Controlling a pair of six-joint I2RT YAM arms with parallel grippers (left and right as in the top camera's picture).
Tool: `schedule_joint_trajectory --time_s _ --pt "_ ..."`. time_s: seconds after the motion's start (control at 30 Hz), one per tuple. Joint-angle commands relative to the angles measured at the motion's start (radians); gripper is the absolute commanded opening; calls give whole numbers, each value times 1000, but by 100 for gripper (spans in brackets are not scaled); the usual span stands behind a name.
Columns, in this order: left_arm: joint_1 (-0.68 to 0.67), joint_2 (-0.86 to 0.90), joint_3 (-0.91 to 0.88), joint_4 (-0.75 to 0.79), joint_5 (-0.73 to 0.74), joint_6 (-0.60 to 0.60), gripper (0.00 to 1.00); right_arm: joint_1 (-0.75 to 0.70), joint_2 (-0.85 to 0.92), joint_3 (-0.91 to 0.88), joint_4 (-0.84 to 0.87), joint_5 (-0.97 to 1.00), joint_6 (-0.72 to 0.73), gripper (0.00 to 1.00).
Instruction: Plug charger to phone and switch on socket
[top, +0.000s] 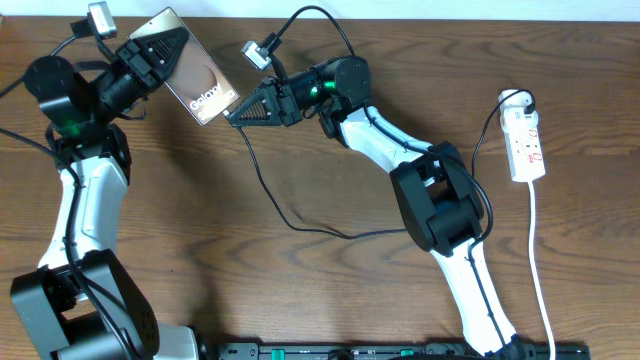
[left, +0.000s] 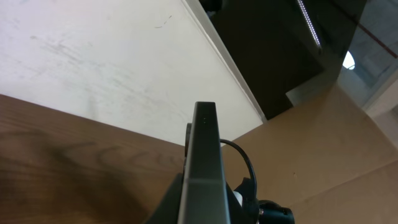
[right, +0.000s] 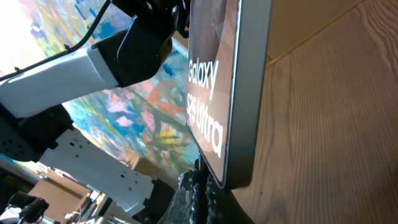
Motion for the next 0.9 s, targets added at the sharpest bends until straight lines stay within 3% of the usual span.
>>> schedule_joint_trajectory --time_s 0.0,0.87 --pt "-38 -19 11 5 46 3 7 -6 -32 16 3 91 12 1" --pt "-39 -19 11 7 86 2 7 -7 -32 16 3 91 23 1"
